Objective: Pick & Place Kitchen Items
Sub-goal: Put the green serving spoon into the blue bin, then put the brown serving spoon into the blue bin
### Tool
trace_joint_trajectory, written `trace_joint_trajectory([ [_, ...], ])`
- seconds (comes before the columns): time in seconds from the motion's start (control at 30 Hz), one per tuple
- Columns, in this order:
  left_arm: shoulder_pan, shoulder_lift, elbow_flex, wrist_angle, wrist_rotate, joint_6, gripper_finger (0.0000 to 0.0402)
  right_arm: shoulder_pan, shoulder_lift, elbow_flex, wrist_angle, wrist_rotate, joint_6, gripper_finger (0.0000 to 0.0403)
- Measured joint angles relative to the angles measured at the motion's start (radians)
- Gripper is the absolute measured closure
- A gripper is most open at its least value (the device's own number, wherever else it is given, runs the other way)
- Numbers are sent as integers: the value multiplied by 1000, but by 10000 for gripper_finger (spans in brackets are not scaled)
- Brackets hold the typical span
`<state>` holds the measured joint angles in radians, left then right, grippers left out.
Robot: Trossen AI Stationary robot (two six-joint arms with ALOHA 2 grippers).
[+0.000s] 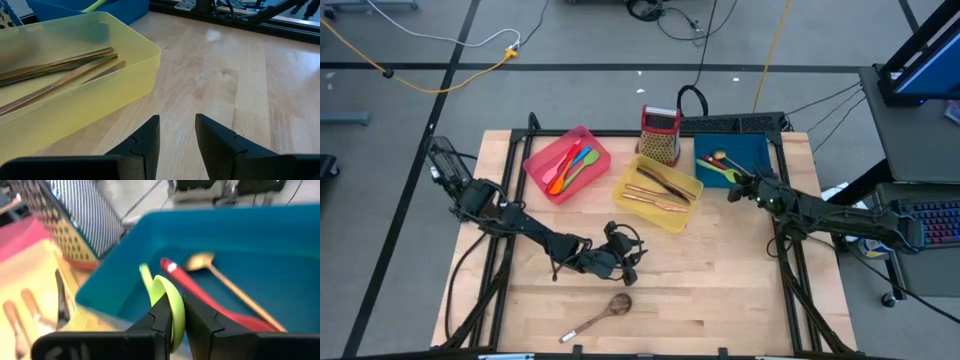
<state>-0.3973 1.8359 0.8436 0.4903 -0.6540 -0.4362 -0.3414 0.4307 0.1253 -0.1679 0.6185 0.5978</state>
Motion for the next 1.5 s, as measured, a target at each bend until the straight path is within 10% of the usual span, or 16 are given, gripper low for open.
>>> trace_joint_trajectory([
  [0.73, 0, 0, 0, -1, 6, 5, 275, -124, 85, -4, 69, -46, -63, 268],
  [1.27, -42, 0, 0, -1, 375, -45, 275, -124, 85, -6, 110, 145, -220, 213],
  [1.5, -101, 0, 0, -2, 392, -75, 275, -123, 85, -6, 109, -2, -241, 213],
])
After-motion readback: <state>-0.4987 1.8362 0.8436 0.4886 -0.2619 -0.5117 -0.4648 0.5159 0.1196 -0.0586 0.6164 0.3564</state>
